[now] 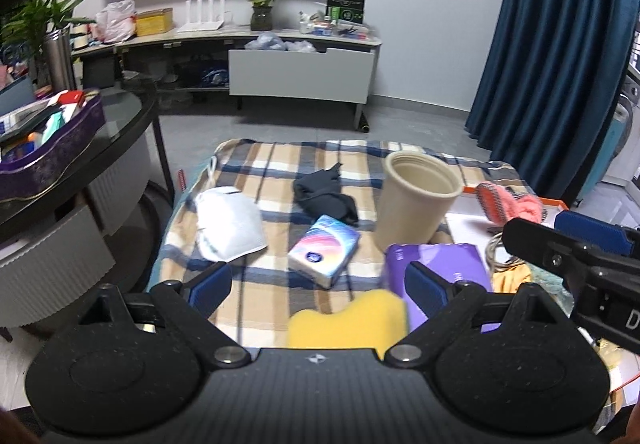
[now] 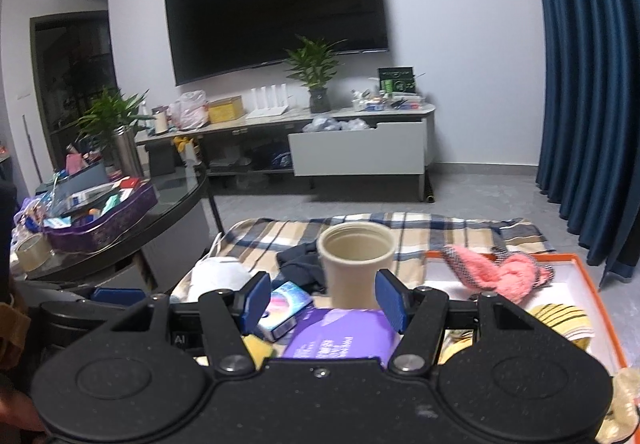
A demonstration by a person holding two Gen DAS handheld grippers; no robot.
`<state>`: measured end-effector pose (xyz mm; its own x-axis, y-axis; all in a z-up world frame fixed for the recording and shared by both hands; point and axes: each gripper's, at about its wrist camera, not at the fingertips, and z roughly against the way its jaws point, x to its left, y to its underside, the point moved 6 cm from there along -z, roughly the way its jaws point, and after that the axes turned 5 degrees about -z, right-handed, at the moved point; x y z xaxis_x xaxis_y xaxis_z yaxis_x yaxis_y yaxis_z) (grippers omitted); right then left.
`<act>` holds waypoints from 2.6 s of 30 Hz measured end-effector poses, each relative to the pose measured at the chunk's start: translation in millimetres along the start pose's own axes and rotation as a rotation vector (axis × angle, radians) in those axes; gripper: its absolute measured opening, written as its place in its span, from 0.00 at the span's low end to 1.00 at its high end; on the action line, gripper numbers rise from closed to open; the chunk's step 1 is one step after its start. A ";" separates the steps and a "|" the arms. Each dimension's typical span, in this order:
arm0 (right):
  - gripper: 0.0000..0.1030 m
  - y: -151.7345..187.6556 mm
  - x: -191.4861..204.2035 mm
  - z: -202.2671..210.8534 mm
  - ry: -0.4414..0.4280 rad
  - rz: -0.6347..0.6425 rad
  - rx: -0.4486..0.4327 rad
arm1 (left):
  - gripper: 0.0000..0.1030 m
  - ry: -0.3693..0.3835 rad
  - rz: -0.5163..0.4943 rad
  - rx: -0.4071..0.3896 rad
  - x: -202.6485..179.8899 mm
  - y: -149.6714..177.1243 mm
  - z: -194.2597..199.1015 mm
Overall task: Organize soft objects
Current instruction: 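Move both open tools back over the sponge and face mask, then grasp yellow-green sponge with right tool while left tool grasps white face mask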
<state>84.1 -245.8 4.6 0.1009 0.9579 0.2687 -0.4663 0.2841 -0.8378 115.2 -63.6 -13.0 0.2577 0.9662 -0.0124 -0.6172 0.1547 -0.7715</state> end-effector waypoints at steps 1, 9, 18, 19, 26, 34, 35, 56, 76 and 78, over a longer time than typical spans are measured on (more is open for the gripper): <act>0.69 1.5 4.4 -2.1 -0.007 0.005 0.007 | 0.93 -0.003 0.004 0.002 3.8 1.0 -0.1; 0.69 14.0 25.4 -15.2 -0.046 0.026 0.046 | 0.93 -0.021 0.031 0.017 27.0 11.1 -1.8; 0.69 29.7 36.9 -27.1 -0.096 0.074 0.103 | 0.93 -0.069 0.094 0.067 64.1 27.4 -13.9; 0.69 33.1 38.8 -28.4 -0.106 0.085 0.114 | 0.93 -0.072 0.101 0.072 67.3 29.0 -15.5; 0.69 54.7 59.5 -40.7 -0.169 0.171 0.180 | 0.93 -0.092 0.122 0.095 82.4 35.7 -25.2; 0.75 67.3 66.6 -59.7 -0.126 0.219 0.217 | 0.94 -0.103 0.153 0.110 99.4 37.1 -40.3; 0.75 68.7 67.1 -62.4 -0.122 0.217 0.223 | 0.94 -0.103 0.157 0.110 101.4 36.2 -43.5; 0.78 64.1 98.2 -76.2 -0.307 0.182 0.097 | 0.95 -0.034 0.143 0.117 105.2 -3.8 -149.7; 0.45 85.3 103.3 -106.3 -0.128 0.131 0.225 | 0.44 -0.003 0.046 0.009 83.4 8.0 -98.5; 0.44 82.9 101.1 -102.0 -0.123 0.121 0.206 | 0.44 -0.001 0.031 -0.004 76.2 9.0 -89.2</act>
<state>145.3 -121.2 -86.2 -0.0678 0.9687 0.2386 -0.6390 0.1415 -0.7561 195.6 -7.1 -77.7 0.2371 0.9708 -0.0359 -0.6222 0.1234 -0.7730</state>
